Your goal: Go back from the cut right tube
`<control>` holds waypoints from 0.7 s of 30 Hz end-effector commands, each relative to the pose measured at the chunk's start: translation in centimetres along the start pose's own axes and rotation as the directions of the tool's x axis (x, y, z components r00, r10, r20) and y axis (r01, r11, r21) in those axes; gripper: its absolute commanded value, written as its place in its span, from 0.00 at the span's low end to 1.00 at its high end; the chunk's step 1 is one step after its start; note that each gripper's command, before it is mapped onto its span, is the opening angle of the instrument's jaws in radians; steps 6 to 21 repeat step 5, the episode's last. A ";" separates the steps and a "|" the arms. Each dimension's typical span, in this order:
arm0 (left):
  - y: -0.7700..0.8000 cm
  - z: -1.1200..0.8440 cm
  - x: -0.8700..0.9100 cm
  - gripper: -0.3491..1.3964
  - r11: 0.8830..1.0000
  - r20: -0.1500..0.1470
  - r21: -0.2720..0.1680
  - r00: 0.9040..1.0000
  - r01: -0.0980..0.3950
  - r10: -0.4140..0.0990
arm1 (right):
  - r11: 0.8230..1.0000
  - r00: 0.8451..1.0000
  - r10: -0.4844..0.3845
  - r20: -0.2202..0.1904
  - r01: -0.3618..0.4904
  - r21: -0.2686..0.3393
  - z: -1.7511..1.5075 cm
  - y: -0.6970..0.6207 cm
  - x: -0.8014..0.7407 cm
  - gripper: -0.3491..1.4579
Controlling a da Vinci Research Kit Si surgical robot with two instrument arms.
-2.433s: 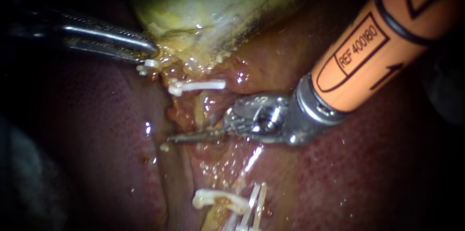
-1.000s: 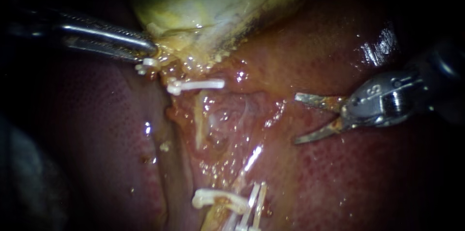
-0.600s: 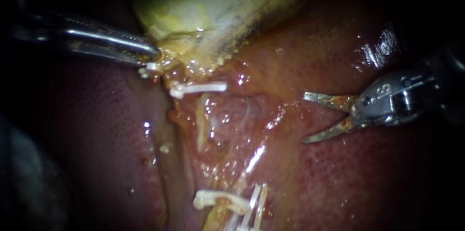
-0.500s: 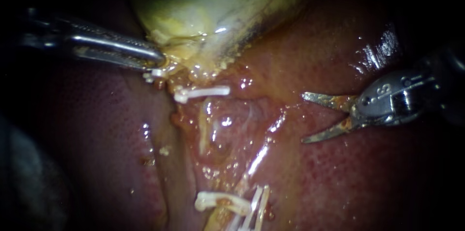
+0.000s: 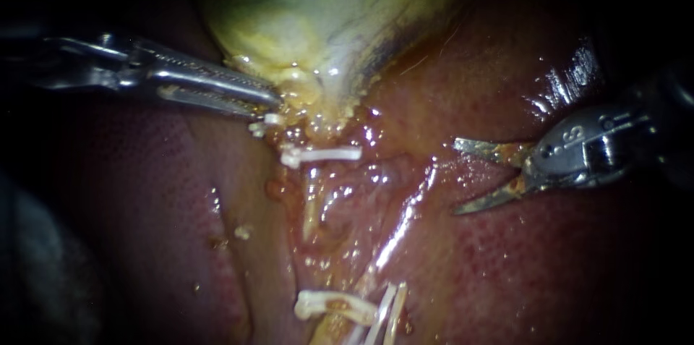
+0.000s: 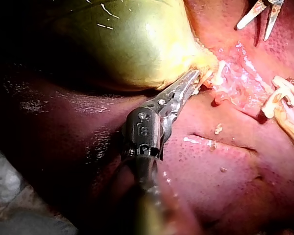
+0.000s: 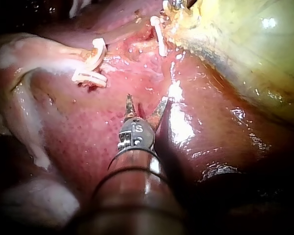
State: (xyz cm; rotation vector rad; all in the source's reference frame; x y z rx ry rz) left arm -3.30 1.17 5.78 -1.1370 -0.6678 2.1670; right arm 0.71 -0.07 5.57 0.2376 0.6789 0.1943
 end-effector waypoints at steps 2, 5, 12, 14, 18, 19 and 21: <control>0.00 -0.01 0.00 0.00 1.000 0.000 -0.002 1.000 -0.001 0.001 | 1.000 1.000 0.000 0.001 0.000 0.000 -0.02 0.02 0.01 0.99; 0.00 -0.03 -0.01 0.00 1.000 0.001 -0.003 1.000 -0.001 0.001 | 1.000 1.000 -0.005 -0.005 0.005 0.001 -0.02 0.03 0.02 0.98; 0.00 -0.03 -0.01 0.00 1.000 0.001 -0.003 1.000 -0.001 0.001 | 1.000 1.000 -0.005 -0.005 0.005 0.001 -0.02 0.03 0.02 0.98; 0.00 -0.03 -0.01 0.00 1.000 0.001 -0.003 1.000 -0.001 0.001 | 1.000 1.000 -0.005 -0.005 0.005 0.001 -0.02 0.03 0.02 0.98; 0.00 -0.03 -0.01 0.00 1.000 0.001 -0.003 1.000 -0.001 0.001 | 1.000 1.000 -0.005 -0.005 0.005 0.001 -0.02 0.03 0.02 0.98; 0.00 -0.03 -0.01 0.00 1.000 0.001 -0.003 1.000 -0.001 0.001 | 1.000 1.000 -0.005 -0.005 0.005 0.001 -0.02 0.03 0.02 0.98; 0.00 -0.03 -0.01 0.00 1.000 0.001 -0.003 1.000 -0.001 0.001 | 1.000 1.000 -0.005 -0.005 0.005 0.001 -0.02 0.03 0.02 0.98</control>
